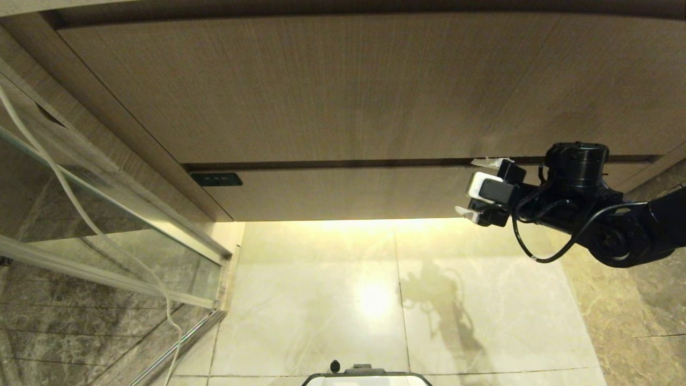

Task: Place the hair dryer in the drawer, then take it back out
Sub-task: Pull open the drawer

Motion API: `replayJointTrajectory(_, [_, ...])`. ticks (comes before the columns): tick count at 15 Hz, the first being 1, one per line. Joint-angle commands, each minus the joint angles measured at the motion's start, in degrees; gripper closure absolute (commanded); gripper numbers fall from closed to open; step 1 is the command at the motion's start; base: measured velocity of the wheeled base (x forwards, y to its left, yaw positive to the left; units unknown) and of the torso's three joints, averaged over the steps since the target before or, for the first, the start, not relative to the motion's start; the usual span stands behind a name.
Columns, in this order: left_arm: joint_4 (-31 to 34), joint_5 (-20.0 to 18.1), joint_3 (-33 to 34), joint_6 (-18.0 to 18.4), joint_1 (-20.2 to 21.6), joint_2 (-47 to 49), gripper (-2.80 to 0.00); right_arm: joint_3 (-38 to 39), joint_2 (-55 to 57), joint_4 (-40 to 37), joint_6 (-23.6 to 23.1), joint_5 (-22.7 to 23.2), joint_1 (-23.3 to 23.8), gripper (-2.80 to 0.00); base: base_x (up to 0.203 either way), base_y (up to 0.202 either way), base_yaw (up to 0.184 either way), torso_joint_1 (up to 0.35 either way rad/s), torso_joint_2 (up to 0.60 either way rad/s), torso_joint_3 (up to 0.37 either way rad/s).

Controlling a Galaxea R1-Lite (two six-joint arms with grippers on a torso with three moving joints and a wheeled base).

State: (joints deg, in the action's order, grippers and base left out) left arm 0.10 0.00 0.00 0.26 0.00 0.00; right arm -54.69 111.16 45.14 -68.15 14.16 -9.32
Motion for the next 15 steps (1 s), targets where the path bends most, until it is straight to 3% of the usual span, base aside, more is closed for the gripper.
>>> replayJointTrajectory(1, [0.0,0.0,0.1,0.0,0.0,0.0,0.0,-0.3,1.0,0.7,-0.4,0.2,0.3,-2.8,0.0,0.0,0.0,0.0,0.0,0.0])
replayJointTrajectory(15, [0.0,0.0,0.1,0.0,0.0,0.0,0.0,-6.8,7.1,2.0,0.2,0.3,1.1,-2.8,0.0,0.0,0.0,0.0,0.0,0.0])
